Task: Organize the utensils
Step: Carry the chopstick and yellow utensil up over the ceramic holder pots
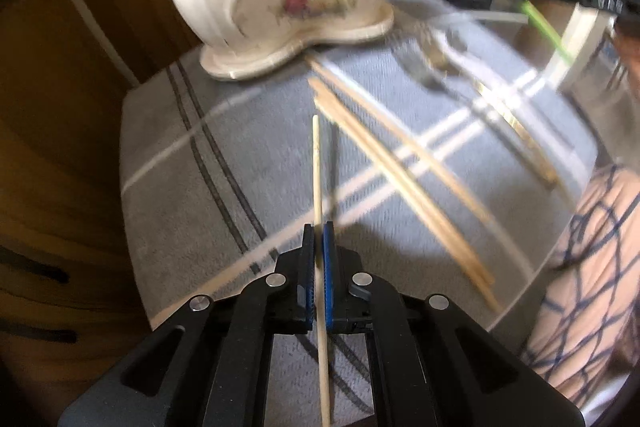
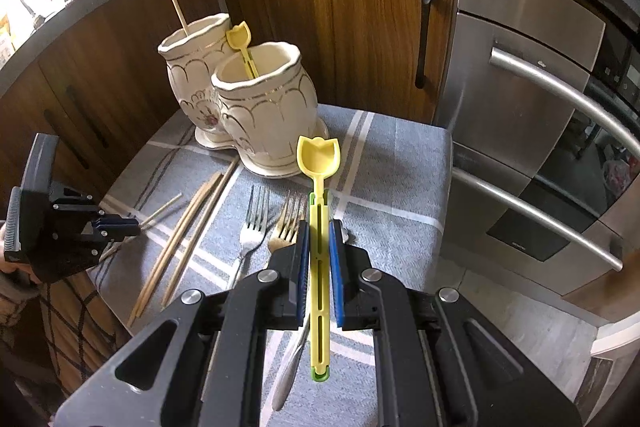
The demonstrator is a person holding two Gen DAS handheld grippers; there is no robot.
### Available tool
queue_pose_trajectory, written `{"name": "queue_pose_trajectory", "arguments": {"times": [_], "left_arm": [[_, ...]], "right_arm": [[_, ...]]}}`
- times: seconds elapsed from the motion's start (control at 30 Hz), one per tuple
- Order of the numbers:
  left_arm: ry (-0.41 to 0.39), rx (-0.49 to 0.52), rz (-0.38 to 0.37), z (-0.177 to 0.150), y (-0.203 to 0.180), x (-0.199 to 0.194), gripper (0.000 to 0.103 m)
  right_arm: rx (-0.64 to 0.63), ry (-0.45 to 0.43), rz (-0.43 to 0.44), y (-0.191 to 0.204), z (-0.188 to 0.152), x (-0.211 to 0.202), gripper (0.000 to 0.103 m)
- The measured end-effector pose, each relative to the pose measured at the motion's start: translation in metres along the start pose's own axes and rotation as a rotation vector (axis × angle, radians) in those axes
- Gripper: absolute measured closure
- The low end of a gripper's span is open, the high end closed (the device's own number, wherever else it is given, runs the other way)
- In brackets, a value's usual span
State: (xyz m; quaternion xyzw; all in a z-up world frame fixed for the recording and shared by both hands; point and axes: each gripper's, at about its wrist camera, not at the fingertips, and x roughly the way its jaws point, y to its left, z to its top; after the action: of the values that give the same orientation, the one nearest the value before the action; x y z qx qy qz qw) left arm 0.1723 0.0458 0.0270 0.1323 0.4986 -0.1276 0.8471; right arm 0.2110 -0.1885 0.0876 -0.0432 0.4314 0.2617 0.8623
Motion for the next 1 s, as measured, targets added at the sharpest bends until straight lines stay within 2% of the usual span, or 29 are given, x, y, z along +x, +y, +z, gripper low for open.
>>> {"name": "queue_pose_trajectory", "arguments": {"times": [0.13,0.23,0.33,0.43,0.53,0.7,0.8,1.0], "left_arm": [[-0.127,-0.044,0.001,0.012,0.009,-0.030,0.099],[-0.255,-0.087,-0.001,0.023,0.017,-0.060,0.099],[-0.398,-0.148,-0.011,0.037,0.030,-0.087,0.099],[-0.492,-0.215,-0.026,0.052,0.042,-0.101,0.099],[-0.577,-0.282,-0.045,0.075,0.059,-0.109,0.099],[-0.710,-0.351,-0.051,0.107,0.080,-0.122,0.099],[-0.790,-0.358,-0.011,0.130,0.083,-0.125,0.099],[-0.902,-0.379,-0.015,0.160,0.091,-0.115,0.099]], "right_arm": [[0.007,-0.036,0.015,0.004,0.007,-0.005,0.094],[0.023,-0.085,0.030,0.007,0.017,-0.010,0.094],[0.042,-0.146,0.044,0.009,0.029,-0.015,0.094],[0.068,-0.223,0.077,0.013,0.045,-0.020,0.094],[0.066,-0.292,0.088,0.019,0.061,-0.022,0.093],[0.057,-0.339,0.090,0.031,0.089,-0.012,0.093],[0.048,-0.378,0.097,0.037,0.103,-0.004,0.094],[0.078,-0.422,0.095,0.034,0.123,0.018,0.093]]}}
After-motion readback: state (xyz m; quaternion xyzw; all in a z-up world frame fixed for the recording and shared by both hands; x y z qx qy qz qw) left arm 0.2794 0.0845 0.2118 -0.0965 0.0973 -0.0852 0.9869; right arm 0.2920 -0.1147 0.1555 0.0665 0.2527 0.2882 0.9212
